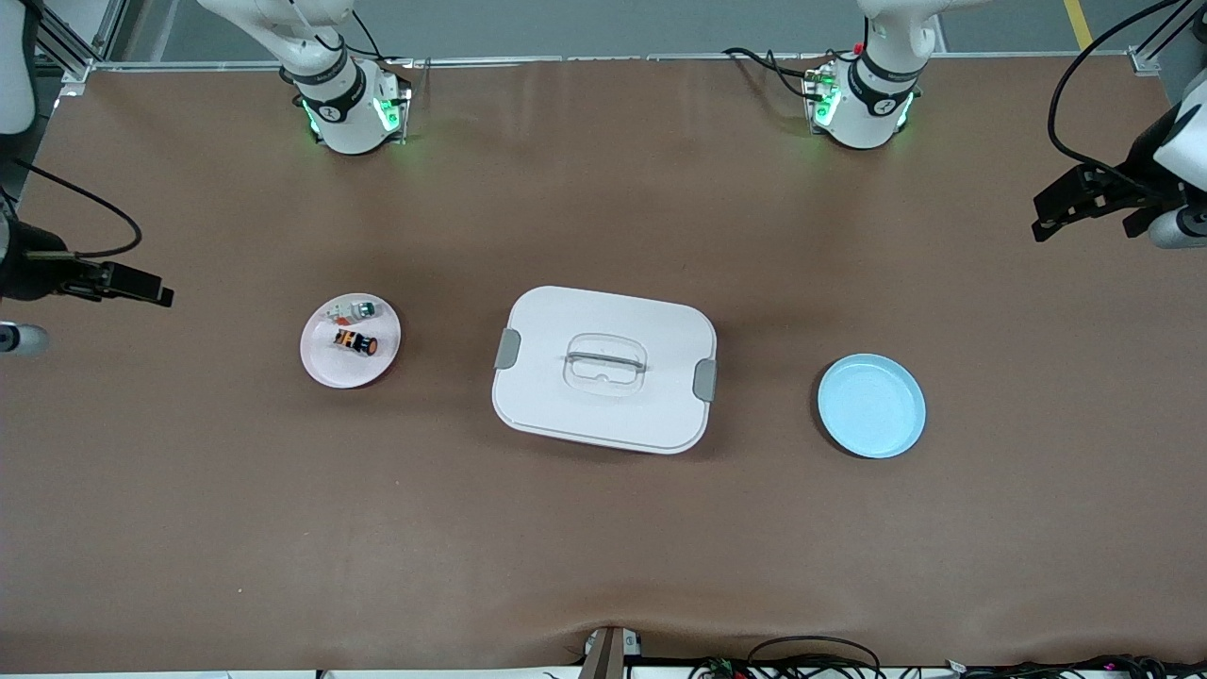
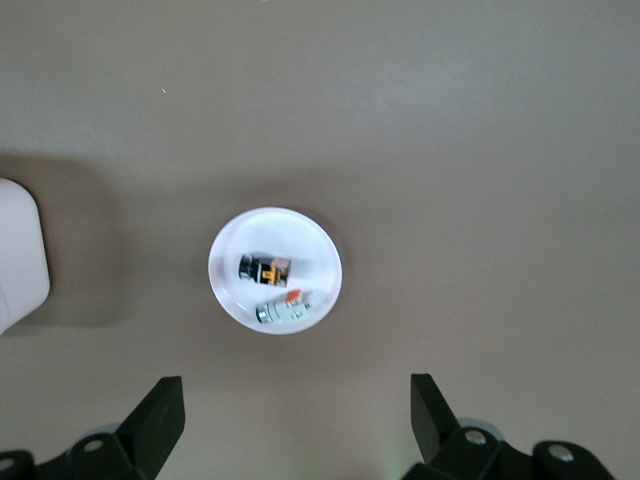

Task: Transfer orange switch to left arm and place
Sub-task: 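Lower the right gripper onto the black-orange switch on the white plate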

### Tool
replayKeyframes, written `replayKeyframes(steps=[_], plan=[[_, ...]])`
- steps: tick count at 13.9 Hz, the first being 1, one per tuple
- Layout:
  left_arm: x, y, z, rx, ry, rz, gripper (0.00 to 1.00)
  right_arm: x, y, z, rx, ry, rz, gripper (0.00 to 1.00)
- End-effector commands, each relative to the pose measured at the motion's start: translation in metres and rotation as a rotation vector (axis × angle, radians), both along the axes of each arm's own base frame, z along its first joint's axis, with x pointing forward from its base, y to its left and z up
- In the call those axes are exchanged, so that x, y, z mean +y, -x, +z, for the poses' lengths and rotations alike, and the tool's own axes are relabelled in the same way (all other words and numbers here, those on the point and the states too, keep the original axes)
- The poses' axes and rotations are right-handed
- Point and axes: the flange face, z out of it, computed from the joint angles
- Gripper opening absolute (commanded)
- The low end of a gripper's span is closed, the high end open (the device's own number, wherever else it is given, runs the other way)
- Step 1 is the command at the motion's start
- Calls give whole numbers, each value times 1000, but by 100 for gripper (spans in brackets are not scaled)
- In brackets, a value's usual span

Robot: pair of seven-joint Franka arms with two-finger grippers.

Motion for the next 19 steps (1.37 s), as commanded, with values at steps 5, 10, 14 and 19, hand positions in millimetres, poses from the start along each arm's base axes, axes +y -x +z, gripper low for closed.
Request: replayKeyframes(steps=[5,10,14,19], plan=[[25,3,4,-4,4,23,100,36,6,-86,-62,-63,-105,100],[26,2,0,10,5,24,100,36,27,-161,-40,-69,-164,100],[26,1,-2,13,6,24,100,61,43,-212,-50,-46,-198,100],[24,2,-7,25,5,21,100,67,44,-280,-32,-35,-200,100]])
